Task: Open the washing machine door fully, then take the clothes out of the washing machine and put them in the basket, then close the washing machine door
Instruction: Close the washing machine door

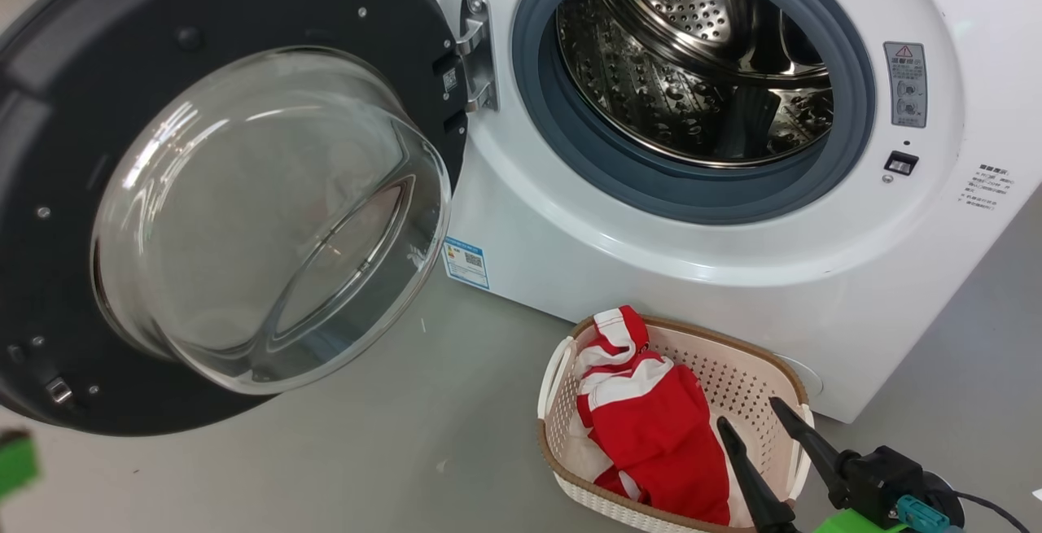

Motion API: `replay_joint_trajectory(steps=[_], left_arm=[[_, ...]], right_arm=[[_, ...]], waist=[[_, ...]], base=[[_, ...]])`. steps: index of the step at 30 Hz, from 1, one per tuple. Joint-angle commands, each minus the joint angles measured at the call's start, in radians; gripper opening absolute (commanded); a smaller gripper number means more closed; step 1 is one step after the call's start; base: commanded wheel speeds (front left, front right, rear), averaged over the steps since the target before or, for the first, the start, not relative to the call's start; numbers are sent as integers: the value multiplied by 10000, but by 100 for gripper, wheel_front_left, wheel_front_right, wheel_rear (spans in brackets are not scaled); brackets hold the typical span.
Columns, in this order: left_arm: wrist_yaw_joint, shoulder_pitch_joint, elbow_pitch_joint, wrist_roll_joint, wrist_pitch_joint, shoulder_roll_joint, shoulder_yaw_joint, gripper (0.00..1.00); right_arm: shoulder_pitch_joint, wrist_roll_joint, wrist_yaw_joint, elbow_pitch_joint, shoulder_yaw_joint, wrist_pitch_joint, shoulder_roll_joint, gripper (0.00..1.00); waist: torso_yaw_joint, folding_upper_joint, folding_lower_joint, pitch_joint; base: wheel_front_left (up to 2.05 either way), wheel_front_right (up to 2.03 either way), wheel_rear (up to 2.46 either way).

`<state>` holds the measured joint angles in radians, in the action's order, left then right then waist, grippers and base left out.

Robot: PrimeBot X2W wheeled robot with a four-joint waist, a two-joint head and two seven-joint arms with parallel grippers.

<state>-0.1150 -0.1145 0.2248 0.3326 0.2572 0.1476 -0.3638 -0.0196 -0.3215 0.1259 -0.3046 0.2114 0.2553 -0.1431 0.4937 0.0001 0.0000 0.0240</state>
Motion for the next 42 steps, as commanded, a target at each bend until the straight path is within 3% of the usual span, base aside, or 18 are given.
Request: replay_joint_trajectory(steps=[1, 5, 12, 13, 21, 25, 26, 32, 42], left_arm=[[-89, -858, -108, 268, 46, 772, -612, 0], [-140, -1926, -1088, 1026, 46, 1862, -941, 0], [-154, -3866, -3820, 3474, -710, 3690, -1123, 0], [-154, -3866, -3820, 3474, -710, 3690, -1123, 0], [-156, -5532, -6922, 5355, -2537, 5256, -186, 0], [-156, -6287, -8391, 6414, -4089, 5474, 176, 0], [-156, -6589, -8949, 6872, -4953, 5585, 338, 0], [-156, -6988, -10281, 7864, -7343, 5631, 617, 0], [-157, -6932, -10690, 8511, -9247, 5516, 900, 0]], right_arm=[[11, -32, 48, 267, 183, 65, -39, 100], [-24, -23, 48, 278, 177, 65, 2, 100], [9, 3, 48, 307, 188, 65, 47, 100], [9, 3, 48, 307, 188, 65, 47, 100], [55, 20, 48, 334, 218, 65, -13, 100], [59, 44, 48, 355, 217, 65, -29, 100], [48, 59, 48, 377, 215, 65, -32, 100], [96, 91, 48, 402, 294, 65, -86, 100], [266, 71, 48, 421, 353, 65, -204, 100]], waist=[[4, -1, 0, 6], [14, -1, 0, 31], [39, -1, 0, 155], [39, -1, 0, 155], [62, -1, 0, 379], [73, -1, 0, 488], [80, -1, 0, 538], [6, -1, 0, 748], [-126, -1, 0, 1072]], base=[[0, 0, 0], [0, 0, 0], [0, 0, 0], [0, 0, 0], [0, 0, 0], [0, 0, 0], [0, 0, 0], [0, 0, 0], [0, 0, 0]])
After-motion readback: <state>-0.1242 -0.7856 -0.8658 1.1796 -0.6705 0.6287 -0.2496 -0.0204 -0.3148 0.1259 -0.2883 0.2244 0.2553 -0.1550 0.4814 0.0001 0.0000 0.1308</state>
